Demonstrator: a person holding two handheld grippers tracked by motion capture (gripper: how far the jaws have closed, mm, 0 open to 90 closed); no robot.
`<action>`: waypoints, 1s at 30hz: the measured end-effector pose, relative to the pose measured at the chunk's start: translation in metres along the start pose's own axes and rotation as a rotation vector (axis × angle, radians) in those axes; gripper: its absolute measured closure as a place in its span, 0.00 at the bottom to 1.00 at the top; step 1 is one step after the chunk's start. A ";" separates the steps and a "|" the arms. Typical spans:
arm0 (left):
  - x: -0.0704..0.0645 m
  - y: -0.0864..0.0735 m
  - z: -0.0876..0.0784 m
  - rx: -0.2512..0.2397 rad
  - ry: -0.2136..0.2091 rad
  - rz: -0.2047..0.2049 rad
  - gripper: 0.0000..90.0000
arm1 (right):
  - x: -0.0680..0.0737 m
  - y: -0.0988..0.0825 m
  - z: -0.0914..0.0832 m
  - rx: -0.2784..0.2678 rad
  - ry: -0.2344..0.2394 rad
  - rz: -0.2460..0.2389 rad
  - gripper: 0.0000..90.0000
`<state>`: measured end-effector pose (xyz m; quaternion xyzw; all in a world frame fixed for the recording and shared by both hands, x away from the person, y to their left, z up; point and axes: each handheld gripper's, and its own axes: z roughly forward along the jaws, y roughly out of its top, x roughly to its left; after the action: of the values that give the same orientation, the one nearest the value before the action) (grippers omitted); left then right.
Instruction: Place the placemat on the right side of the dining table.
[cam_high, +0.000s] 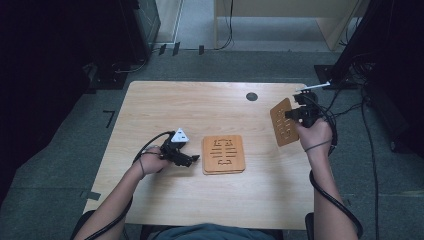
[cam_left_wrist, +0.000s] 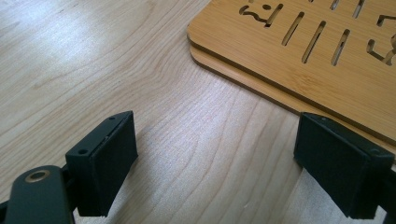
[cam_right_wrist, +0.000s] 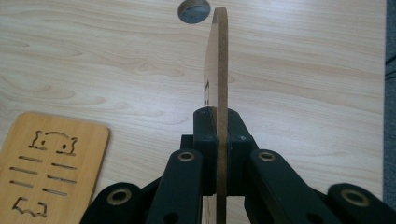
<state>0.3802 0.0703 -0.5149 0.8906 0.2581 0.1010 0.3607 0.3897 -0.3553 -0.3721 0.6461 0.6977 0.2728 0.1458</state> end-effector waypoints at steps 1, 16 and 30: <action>0.000 0.000 0.000 0.000 0.000 0.001 0.14 | -0.002 0.000 0.000 -0.004 -0.004 0.001 0.97; 0.000 0.000 0.000 0.000 -0.001 0.002 0.14 | -0.017 -0.001 -0.004 -0.010 -0.041 0.036 0.97; 0.000 0.000 0.000 -0.005 0.000 0.002 0.14 | -0.027 -0.002 -0.004 0.000 -0.083 0.075 0.97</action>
<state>0.3801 0.0705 -0.5154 0.8898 0.2571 0.1020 0.3630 0.3890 -0.3828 -0.3746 0.6827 0.6663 0.2513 0.1641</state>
